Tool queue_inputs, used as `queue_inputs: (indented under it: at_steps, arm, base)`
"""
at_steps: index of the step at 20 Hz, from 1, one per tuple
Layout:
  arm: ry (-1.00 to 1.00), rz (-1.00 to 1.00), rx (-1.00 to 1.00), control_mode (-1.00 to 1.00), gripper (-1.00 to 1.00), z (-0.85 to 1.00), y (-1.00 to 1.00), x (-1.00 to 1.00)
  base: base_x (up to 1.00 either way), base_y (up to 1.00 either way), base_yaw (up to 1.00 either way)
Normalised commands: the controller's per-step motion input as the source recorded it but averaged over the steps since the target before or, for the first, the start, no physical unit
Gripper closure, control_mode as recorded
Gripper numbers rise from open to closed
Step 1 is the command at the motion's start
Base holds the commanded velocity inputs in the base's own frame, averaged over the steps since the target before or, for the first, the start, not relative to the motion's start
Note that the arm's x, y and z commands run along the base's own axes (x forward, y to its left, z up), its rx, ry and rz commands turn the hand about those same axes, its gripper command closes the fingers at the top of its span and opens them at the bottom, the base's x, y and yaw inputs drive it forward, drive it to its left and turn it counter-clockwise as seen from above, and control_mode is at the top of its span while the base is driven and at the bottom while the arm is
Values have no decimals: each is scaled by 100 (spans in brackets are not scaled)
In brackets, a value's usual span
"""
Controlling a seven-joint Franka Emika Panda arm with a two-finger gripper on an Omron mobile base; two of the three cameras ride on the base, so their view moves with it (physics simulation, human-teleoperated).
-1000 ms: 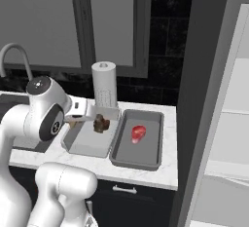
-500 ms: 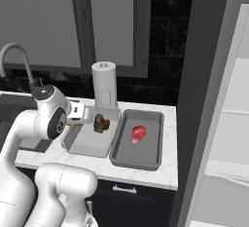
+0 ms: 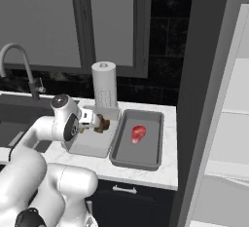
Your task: Place one sweet potato and one steak in each tupperware on the nearby counter, to pack two identical lunches.
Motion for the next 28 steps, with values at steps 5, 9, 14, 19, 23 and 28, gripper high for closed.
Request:
queue_inputs:
  at_steps: [5,9,14,19,23,28]
  arm:
    - [13,0,0,-100,-100,-39,7,66]
    - [14,0,0,-100,-100,-42,10,70]
    - [3,0,0,-100,-100,-4,9,30]
    - [-10,0,0,-100,-100,89,-9,-55]
    - [-2,-5,0,-100,-100,88,-35,-74]
    - [0,-5,0,-100,-100,63,-26,-85]
  base:
    - [0,0,0]
    - [0,0,0]
    - [0,0,0]
    - [0,0,0]
    - [0,0,0]
    - [0,0,0]
